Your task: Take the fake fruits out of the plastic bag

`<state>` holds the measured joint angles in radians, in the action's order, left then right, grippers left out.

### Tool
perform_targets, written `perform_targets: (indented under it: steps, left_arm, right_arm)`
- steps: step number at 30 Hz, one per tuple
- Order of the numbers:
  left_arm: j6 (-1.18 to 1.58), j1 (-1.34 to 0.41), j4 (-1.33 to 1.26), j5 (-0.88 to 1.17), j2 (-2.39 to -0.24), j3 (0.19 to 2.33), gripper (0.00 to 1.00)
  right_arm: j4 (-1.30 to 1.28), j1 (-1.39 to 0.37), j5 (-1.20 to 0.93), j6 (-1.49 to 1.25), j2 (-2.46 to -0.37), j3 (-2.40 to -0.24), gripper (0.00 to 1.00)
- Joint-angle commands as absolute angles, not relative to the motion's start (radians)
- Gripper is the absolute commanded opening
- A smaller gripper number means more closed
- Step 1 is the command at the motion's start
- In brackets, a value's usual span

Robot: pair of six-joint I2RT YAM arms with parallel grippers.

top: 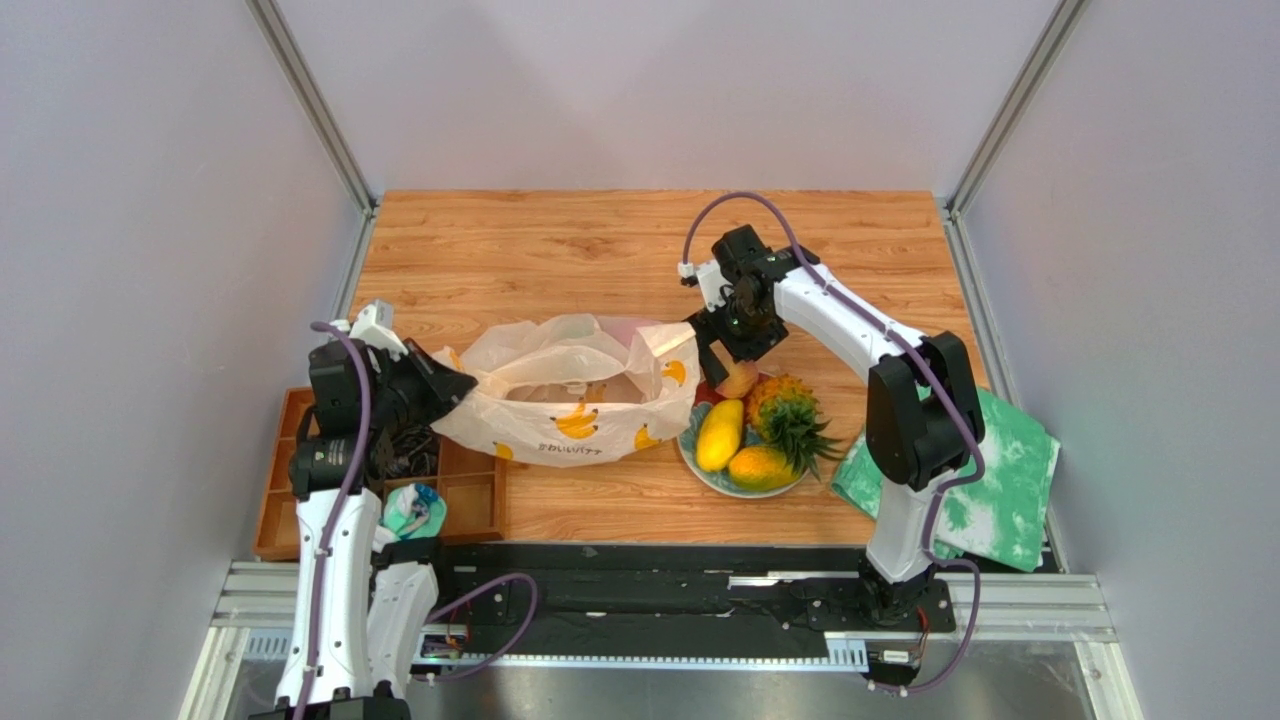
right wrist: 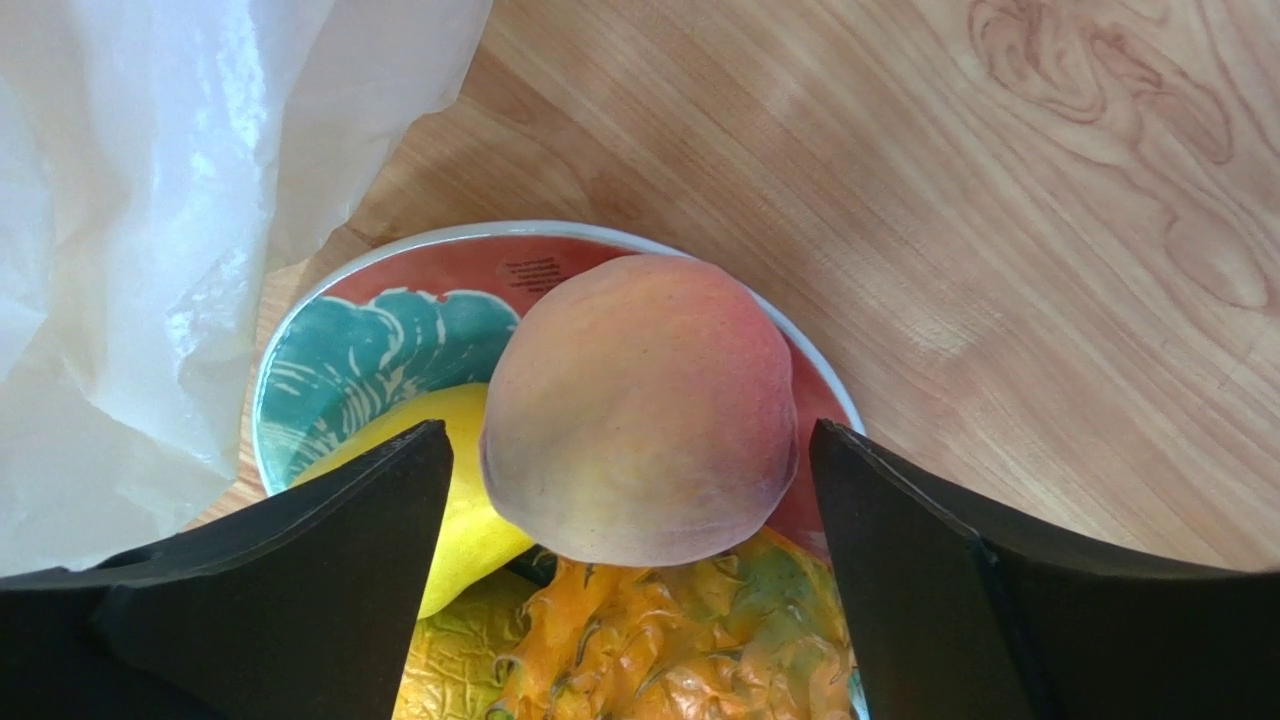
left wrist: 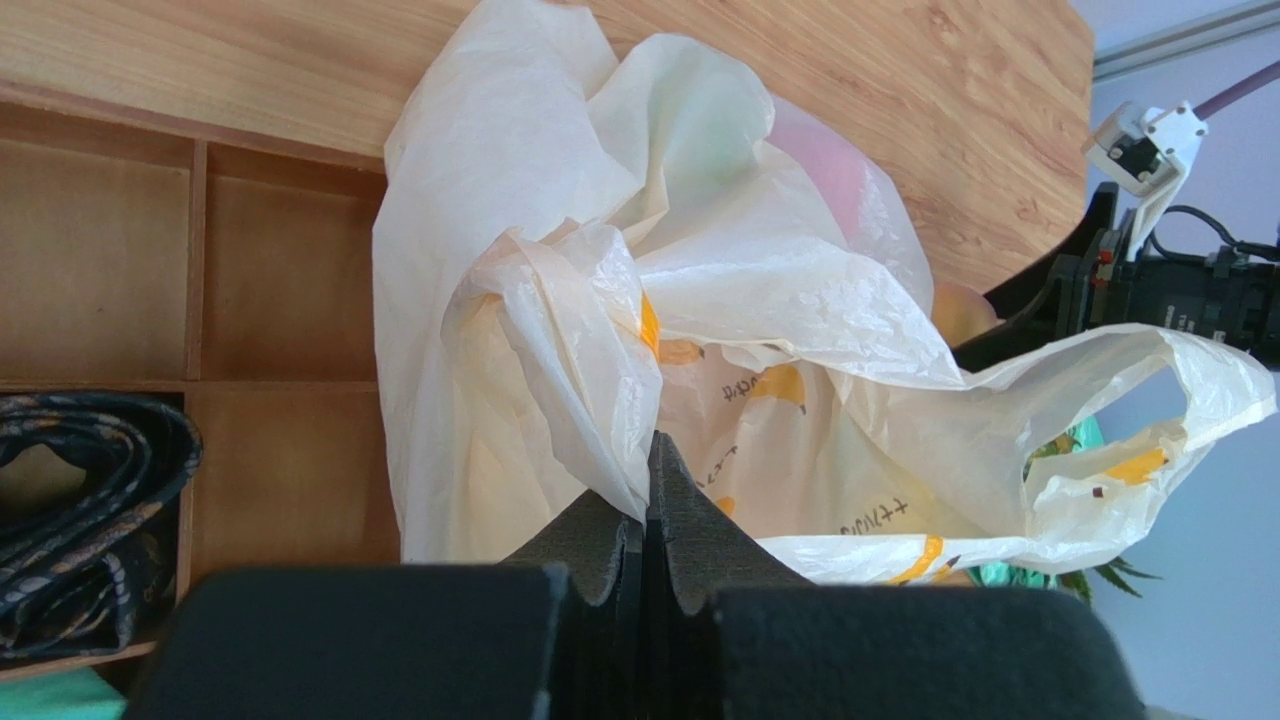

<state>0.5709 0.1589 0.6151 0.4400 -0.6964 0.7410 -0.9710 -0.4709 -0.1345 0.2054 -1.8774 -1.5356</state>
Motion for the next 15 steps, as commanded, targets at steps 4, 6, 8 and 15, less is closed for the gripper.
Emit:
perform_targets:
  steps: [4,6,8,15]
  left_arm:
    - [0.575,0.167,0.548,0.488,-0.695,0.745,0.0]
    - [0.574,0.167,0.538,0.517,-0.718,0.756,0.0]
    - [0.572,0.166,0.535,0.532,-0.738,0.782,0.0]
    - [0.491,0.146,0.557,0.587,-0.827,0.865,0.0]
  right_arm:
    - [-1.002,-0.476,-0.178,0.178,-1.809,-1.597,0.97]
    - [-1.003,-0.474,-0.175,0.178,-1.799,-1.618,0.99]
    - [-1.008,-0.469,-0.179,0.181,-1.776,-1.675,1.0]
    - [-1.132,-0.469,-0.372,0.187,-1.776,-2.037,1.0]
